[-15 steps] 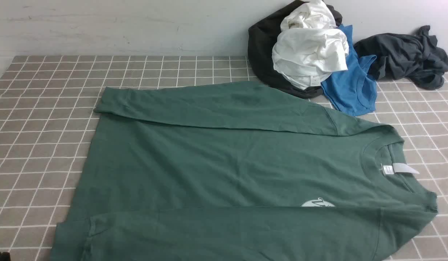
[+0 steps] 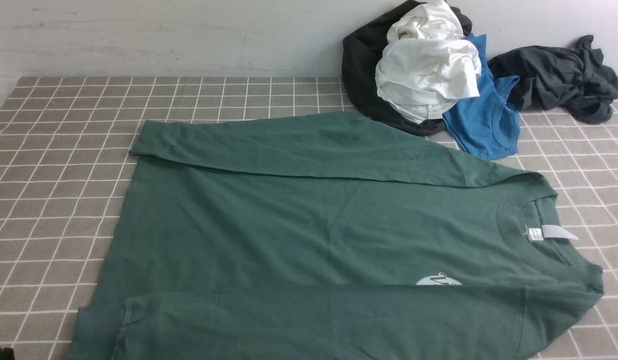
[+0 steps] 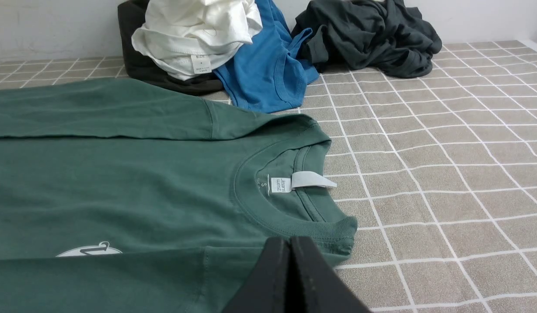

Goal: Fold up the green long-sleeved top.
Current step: Use the left arm to clamp the cuff closest to it

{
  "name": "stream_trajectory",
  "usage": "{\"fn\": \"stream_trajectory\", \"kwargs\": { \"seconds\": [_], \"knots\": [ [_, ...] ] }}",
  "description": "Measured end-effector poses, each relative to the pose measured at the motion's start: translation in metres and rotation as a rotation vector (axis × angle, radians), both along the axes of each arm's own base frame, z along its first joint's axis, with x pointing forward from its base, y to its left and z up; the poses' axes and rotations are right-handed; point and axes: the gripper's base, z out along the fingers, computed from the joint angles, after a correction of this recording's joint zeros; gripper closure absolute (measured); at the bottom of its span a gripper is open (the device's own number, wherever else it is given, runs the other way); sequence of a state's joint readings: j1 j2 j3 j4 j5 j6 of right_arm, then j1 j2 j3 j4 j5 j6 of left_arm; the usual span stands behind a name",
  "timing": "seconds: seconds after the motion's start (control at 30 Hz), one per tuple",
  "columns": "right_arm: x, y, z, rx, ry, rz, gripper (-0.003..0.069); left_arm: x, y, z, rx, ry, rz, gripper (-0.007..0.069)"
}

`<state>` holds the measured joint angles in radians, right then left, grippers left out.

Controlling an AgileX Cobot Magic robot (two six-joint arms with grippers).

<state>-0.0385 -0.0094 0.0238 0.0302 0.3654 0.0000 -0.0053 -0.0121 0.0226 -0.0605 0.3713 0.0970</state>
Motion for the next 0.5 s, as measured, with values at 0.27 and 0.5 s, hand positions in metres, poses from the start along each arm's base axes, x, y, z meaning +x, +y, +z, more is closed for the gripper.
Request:
{"fn": "stream_trajectory", "kwargs": {
  "seconds": [0.27,0.5],
  "knots": [
    [0.0,-0.0004,0.0,-0.017,0.001,-0.001,0.0673,0.0003,0.0,0.0006,0.006,-0.009,-0.001,0.0631],
    [0.0004,-0.0028,0.0018,-0.128,-0.019,-0.008,0.0673,0.0009,0.0001,0.0023,0.023,-0.032,-0.005,0.0631]
  ]
}}
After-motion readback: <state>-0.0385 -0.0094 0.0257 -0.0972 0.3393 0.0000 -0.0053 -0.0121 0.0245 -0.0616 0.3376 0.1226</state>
